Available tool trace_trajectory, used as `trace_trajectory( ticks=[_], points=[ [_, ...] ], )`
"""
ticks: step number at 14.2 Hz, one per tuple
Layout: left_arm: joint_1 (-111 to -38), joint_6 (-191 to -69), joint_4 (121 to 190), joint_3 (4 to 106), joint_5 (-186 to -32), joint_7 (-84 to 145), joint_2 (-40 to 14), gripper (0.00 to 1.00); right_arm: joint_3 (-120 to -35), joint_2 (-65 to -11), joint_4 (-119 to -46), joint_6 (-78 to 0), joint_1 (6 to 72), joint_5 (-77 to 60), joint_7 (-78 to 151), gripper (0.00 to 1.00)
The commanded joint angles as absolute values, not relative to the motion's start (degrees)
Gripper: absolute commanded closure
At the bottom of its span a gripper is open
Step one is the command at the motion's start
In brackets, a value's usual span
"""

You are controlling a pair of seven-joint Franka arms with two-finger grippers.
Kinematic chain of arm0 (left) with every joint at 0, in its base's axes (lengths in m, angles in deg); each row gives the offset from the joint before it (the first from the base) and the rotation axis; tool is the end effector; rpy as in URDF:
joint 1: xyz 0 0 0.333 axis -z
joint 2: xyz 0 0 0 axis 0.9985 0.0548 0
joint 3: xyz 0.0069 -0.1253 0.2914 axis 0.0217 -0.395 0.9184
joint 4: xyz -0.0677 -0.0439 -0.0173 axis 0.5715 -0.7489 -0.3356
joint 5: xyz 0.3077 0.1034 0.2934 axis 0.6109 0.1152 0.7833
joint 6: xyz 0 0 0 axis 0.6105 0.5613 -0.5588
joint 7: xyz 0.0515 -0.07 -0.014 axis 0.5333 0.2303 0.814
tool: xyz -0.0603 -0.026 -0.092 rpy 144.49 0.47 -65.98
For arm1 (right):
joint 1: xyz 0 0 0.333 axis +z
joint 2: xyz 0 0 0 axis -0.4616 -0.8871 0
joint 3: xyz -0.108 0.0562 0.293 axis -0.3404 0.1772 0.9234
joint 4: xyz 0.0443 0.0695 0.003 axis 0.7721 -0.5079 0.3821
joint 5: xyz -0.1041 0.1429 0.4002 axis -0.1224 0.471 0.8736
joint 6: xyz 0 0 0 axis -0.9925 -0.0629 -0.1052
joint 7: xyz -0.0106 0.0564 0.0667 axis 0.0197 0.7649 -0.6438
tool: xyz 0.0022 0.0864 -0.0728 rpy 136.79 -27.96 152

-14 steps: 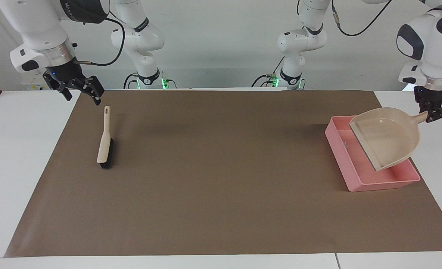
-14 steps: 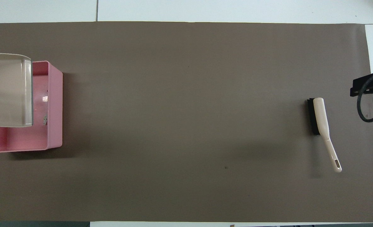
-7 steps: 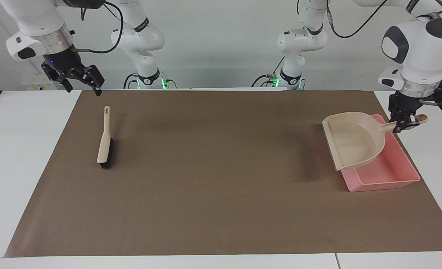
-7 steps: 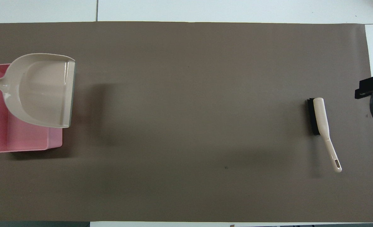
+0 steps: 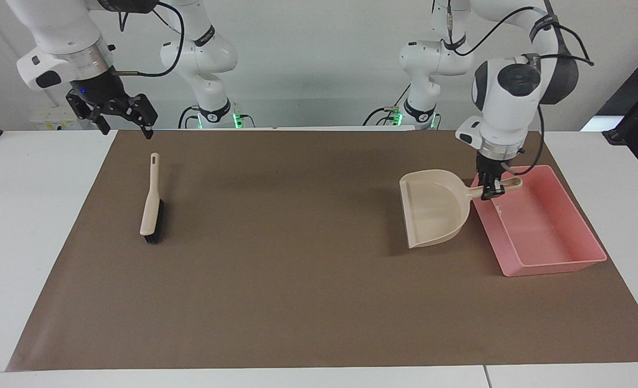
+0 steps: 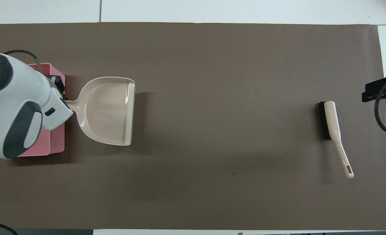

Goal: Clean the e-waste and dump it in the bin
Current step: 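Lower the dustpan back onto the table with the left gripper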

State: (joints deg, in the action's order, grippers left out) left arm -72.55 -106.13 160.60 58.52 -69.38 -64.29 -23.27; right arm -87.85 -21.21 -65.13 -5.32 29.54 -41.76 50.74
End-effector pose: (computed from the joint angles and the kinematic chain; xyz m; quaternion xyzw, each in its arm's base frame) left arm 0.5846 -0.1271 0.4397 -0.6462 0.7550 0.0582 0.0944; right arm 0.5806 -0.0180 0.6562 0.9973 -0.0687 -0.0124 0.0218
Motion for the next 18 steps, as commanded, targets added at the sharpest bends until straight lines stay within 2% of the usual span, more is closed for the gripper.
trace_trajectory(
  ticks=[1,8,10,11,13,14,15,18],
  points=[
    [-68.68,-110.40,165.07,59.43,-70.67,-60.21,-23.22,1.00,-87.76,-21.34,-64.94,-5.12,29.51,-43.02,49.59,0.00],
    [-64.71,-117.88,168.33,59.43,-71.21,-59.66,-19.71,1.00,-87.59,-21.16,-65.38,-5.30,29.51,-42.76,49.94,0.00],
    [-64.62,-119.63,169.37,59.43,-71.29,-59.66,-19.52,0.97,-87.59,-21.16,-65.38,-6.17,29.51,-42.06,50.29,0.00],
    [-64.62,-120.68,169.99,59.43,-71.21,-59.66,-19.70,0.90,-87.59,-21.33,-65.03,-6.09,29.43,-41.01,50.29,0.00],
    [-64.62,-120.78,170.17,59.43,-71.21,-59.75,-19.70,0.65,-87.68,-21.42,-64.94,-5.74,29.43,-39.86,50.20,0.00],
    [-64.71,-120.69,170.17,59.43,-71.21,-60.01,-19.79,0.20,-87.68,-21.34,-65.11,-5.74,29.34,-39.86,49.77,0.00],
    [-64.71,-120.08,170.00,59.43,-71.29,-60.28,-19.70,0.01,-87.68,-21.16,-65.38,-5.74,29.43,-40.21,49.50,0.00],
    [-65.32,-117.19,168.69,59.52,-71.29,-60.10,-19.79,0.01,-87.68,-21.07,-65.55,-5.82,29.51,-40.74,49.41,0.00]
  ],
)
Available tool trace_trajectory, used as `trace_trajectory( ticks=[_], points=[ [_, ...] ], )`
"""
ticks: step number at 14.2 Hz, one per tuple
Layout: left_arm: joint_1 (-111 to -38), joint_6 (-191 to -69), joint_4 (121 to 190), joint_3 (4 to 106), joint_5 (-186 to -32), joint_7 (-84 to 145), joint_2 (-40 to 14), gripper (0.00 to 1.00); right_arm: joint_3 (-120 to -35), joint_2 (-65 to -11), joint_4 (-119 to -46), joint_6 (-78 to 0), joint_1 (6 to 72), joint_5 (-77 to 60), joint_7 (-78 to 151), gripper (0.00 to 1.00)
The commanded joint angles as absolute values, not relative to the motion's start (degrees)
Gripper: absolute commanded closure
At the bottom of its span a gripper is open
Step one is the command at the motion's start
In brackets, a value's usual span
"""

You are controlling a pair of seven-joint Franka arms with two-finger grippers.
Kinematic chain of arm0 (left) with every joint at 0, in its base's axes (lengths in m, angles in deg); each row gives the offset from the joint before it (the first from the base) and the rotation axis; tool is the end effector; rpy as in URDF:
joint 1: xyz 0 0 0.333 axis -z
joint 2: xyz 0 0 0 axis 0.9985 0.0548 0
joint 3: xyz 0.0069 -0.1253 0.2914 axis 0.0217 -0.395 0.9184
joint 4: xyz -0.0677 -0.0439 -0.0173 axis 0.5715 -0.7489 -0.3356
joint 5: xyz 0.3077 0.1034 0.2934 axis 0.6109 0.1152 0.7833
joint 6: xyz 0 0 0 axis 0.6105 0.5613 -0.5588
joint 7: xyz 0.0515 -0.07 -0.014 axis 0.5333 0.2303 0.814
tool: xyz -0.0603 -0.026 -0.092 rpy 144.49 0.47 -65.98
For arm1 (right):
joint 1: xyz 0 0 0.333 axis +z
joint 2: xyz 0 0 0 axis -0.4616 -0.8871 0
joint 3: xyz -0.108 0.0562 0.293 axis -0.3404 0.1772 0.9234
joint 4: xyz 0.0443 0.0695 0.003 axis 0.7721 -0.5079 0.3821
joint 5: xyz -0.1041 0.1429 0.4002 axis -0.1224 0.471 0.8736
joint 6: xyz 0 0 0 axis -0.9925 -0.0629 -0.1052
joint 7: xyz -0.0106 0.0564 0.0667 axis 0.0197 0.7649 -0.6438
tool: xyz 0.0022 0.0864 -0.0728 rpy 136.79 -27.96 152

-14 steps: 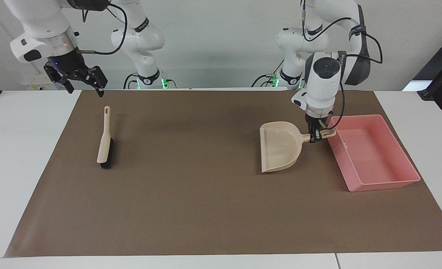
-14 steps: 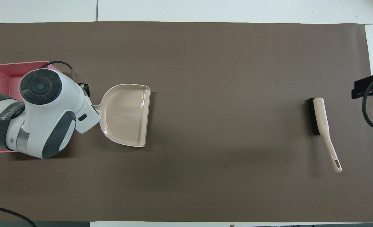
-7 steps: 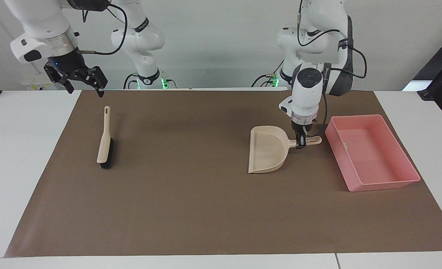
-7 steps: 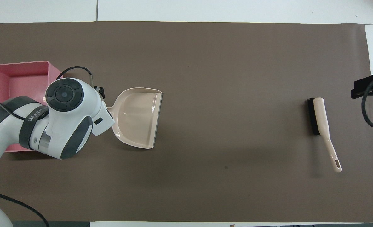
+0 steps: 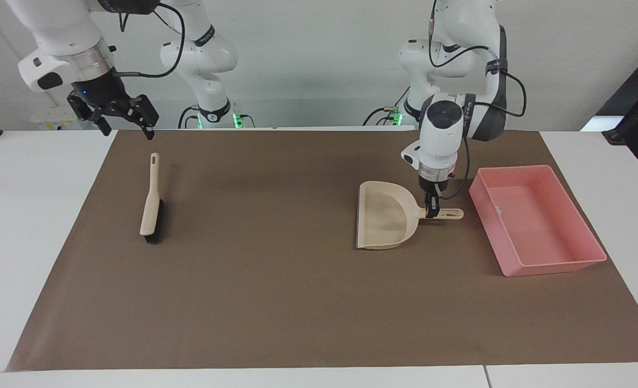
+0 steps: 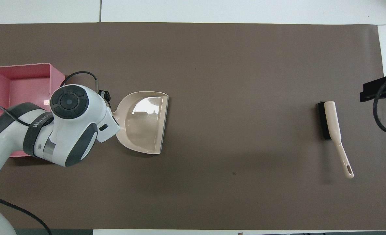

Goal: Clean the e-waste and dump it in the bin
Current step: 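Lower the dustpan back onto the table with the left gripper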

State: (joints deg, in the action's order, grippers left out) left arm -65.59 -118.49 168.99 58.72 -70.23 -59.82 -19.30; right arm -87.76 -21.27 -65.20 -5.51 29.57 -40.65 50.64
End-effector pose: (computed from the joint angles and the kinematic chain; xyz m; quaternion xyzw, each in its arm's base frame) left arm 0.5539 -0.1987 0.3433 -0.6181 0.7807 0.0402 0.0829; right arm 0.5814 -0.0144 0.6552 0.9977 -0.0658 -0.0123 0.0122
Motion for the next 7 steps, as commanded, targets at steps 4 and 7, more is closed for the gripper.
trace_trajectory(
  ticks=[4,7],
  points=[
    [-68.39,-113.32,163.95,59.78,-71.29,-60.19,-20.23,0.01,-87.68,-20.98,-65.91,-5.82,29.43,-40.91,49.41,0.00],
    [-71.64,-111.91,161.48,60.04,-71.29,-60.28,-20.40,0.01,-87.59,-20.64,-66.52,-6.09,29.43,-40.91,49.59,0.00]
  ],
)
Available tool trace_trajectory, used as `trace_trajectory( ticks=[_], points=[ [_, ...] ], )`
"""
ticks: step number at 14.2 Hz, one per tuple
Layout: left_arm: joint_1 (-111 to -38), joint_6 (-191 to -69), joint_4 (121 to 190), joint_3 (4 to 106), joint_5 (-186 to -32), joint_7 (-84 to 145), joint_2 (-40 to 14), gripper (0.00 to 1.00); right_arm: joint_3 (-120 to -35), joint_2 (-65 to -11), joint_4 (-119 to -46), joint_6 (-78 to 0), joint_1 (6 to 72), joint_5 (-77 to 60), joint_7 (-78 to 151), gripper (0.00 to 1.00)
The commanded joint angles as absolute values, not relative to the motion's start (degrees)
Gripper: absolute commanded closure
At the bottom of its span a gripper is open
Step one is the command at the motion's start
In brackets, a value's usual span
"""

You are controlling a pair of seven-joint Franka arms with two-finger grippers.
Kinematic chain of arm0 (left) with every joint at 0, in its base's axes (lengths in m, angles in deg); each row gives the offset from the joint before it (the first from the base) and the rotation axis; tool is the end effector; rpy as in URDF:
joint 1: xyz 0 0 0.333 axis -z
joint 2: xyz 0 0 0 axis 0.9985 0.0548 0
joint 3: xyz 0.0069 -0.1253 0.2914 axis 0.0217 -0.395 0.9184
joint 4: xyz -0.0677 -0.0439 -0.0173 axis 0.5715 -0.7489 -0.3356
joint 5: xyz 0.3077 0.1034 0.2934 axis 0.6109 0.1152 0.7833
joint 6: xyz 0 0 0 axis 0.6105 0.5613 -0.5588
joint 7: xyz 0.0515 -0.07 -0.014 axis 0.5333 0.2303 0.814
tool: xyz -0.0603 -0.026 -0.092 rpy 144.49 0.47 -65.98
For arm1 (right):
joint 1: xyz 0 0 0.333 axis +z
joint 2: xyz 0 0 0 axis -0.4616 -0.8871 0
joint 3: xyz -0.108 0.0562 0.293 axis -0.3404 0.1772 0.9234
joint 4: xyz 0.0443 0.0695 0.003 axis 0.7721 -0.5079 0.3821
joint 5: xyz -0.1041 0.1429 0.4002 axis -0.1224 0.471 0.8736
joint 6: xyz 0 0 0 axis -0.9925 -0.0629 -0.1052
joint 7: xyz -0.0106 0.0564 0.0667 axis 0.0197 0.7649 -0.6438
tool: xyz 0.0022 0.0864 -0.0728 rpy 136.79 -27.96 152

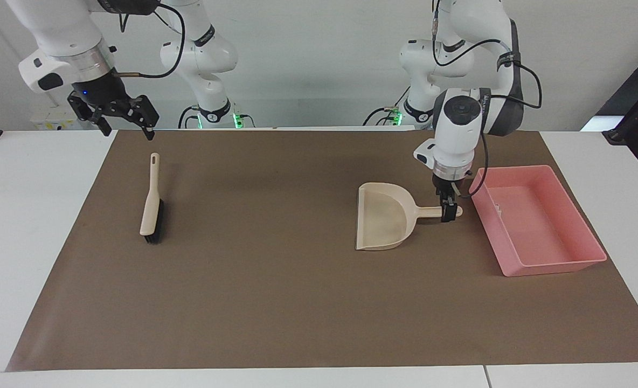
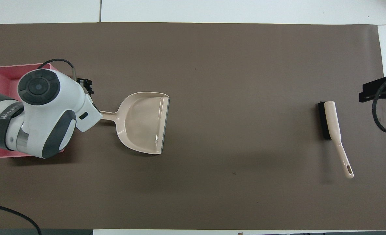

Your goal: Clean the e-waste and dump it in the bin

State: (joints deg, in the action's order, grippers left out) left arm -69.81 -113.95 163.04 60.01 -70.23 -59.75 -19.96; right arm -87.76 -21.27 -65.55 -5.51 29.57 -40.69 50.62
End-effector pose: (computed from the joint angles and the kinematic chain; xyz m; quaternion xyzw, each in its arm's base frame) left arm 0.5899 -0.1474 0.3948 -0.6617 0.7430 0.0319 0.0957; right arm 0.5814 -0.0144 0.6521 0.9976 -0.0656 -0.0154 0.0127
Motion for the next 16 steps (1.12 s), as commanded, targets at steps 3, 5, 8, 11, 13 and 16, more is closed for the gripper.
trace_trajectory(
  ticks=[3,5,8,11,13,16],
  points=[
    [-75.77,-111.64,161.30,60.22,-71.38,-60.54,-21.89,0.01,-87.68,-20.55,-66.61,-6.00,29.43,-40.74,49.76,0.00],
    [-78.67,-111.55,161.38,60.22,-75.48,-59.93,-23.56,0.02,-87.68,-20.55,-66.52,-6.00,29.25,-40.39,49.85,0.00],
    [-83.06,-109.80,160.95,60.31,-81.83,-57.66,-24.18,0.02,-87.68,-20.55,-66.61,-5.74,29.08,-40.04,49.76,0.00],
    [-85.80,-107.61,160.16,60.31,-81.93,-51.33,-25.58,0.01,-87.68,-20.55,-66.61,-5.74,29.08,-40.04,49.76,0.00],
    [-85.89,-103.67,157.36,60.40,-81.93,-45.11,-25.85,0.01,-87.68,-20.55,-66.61,-5.74,29.08,-40.04,49.76,0.00],
    [-86.68,-95.93,152.17,60.40,-81.93,-29.57,-25.33,0.01,-87.68,-20.55,-66.61,-5.74,29.08,-40.04,49.76,0.00]
  ],
)
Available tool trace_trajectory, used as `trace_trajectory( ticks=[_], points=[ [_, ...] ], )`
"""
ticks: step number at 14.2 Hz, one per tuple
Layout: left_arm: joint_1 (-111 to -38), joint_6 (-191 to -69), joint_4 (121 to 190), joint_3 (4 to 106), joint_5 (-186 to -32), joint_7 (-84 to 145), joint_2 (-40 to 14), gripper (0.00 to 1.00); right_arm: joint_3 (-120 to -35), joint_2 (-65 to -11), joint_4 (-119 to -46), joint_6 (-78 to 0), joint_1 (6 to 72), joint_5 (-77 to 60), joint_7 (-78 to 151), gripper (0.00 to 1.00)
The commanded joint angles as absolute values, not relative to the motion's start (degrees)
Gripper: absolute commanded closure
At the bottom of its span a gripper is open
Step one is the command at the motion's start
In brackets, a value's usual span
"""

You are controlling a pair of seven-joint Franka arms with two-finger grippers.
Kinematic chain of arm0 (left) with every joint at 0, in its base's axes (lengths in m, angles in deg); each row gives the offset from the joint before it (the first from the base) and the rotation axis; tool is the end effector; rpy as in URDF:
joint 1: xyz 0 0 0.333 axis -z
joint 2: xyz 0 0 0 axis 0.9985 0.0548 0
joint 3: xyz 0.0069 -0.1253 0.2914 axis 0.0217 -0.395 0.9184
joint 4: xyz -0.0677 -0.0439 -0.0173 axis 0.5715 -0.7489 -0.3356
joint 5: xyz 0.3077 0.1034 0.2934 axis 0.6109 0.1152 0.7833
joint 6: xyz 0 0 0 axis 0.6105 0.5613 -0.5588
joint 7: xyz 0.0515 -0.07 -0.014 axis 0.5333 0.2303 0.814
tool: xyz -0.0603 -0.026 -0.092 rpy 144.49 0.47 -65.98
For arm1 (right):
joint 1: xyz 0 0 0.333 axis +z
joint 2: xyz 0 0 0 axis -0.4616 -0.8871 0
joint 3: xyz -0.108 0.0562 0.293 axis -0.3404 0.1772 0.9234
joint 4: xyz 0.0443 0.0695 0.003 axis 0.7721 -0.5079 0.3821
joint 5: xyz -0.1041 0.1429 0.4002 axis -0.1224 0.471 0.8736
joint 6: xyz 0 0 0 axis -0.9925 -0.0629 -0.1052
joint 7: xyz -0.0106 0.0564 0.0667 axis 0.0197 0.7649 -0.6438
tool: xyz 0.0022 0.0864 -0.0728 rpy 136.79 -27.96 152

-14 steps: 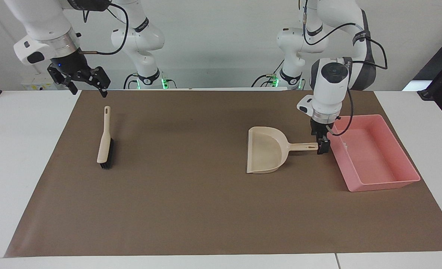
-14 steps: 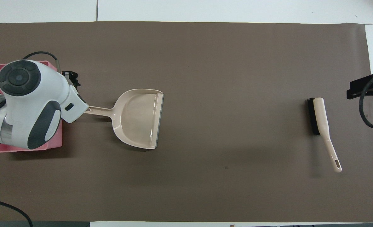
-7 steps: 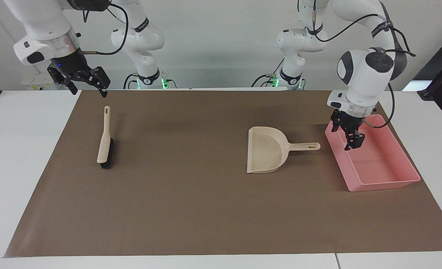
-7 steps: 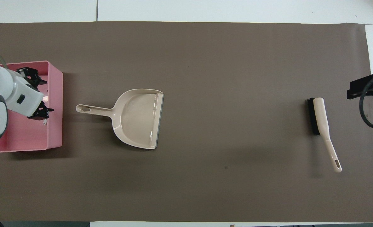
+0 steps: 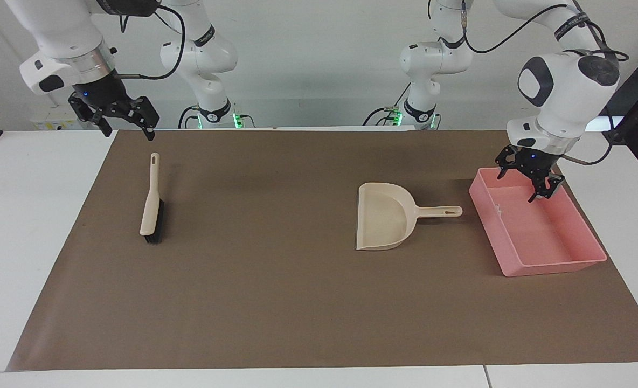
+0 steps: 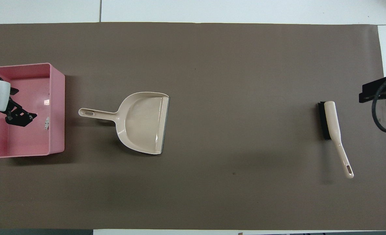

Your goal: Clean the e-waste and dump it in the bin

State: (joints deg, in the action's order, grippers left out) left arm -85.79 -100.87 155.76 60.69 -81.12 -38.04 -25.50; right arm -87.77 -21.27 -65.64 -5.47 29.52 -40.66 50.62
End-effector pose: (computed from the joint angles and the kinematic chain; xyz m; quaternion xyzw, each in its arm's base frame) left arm 0.5971 0.0199 0.4969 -0.8979 0.4396 -0.0079 0.0238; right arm 0.5813 -0.0150 0.6513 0.9976 -0.0661 -0.0165 0.0125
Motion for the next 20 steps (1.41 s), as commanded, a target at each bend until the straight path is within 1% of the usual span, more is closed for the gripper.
trace_trajectory(
  ticks=[1,4,9,11,12,14,17,20],
  points=[
    [-86.68,-94.34,150.94,60.40,-81.93,-25.69,-25.15,0.01,-87.68,-20.55,-66.61,-5.65,29.08,-40.04,49.76,0.00],
    [-87.20,-92.05,148.56,60.40,-84.12,-15.92,-25.06,0.01,-87.68,-20.55,-66.61,-5.74,29.08,-40.04,49.76,0.00],
    [-87.04,-81.43,138.90,60.31,-84.48,-2.82,-23.05,0.01,-87.68,-20.55,-66.61,-5.74,29.08,-40.04,49.76,0.00],
    [-86.68,-77.12,133.99,60.13,-84.30,-1.31,-20.68,0.01,-87.68,-20.55,-66.61,-5.65,29.08,-40.04,49.76,0.00],
    [-86.68,-75.36,132.66,60.05,-84.39,0.52,-20.06,0.01,-87.68,-20.55,-66.61,-5.74,29.08,-40.04,49.76,0.00],
    [-86.68,-73.94,132.29,59.96,-84.39,4.31,-19.87,0.01,-87.68,-20.55,-66.61,-5.74,29.08,-40.04,49.76,0.00],
    [-86.59,-73.94,134.13,59.96,-84.21,8.61,-21.28,0.01,-87.68,-20.55,-66.61,-5.74,29.08,-40.04,49.76,0.00],
    [-86.59,-74.55,134.84,59.96,-84.21,8.89,-21.46,0.01,-87.68,-20.55,-66.61,-5.65,29.08,-40.04,49.85,0.00]
  ],
)
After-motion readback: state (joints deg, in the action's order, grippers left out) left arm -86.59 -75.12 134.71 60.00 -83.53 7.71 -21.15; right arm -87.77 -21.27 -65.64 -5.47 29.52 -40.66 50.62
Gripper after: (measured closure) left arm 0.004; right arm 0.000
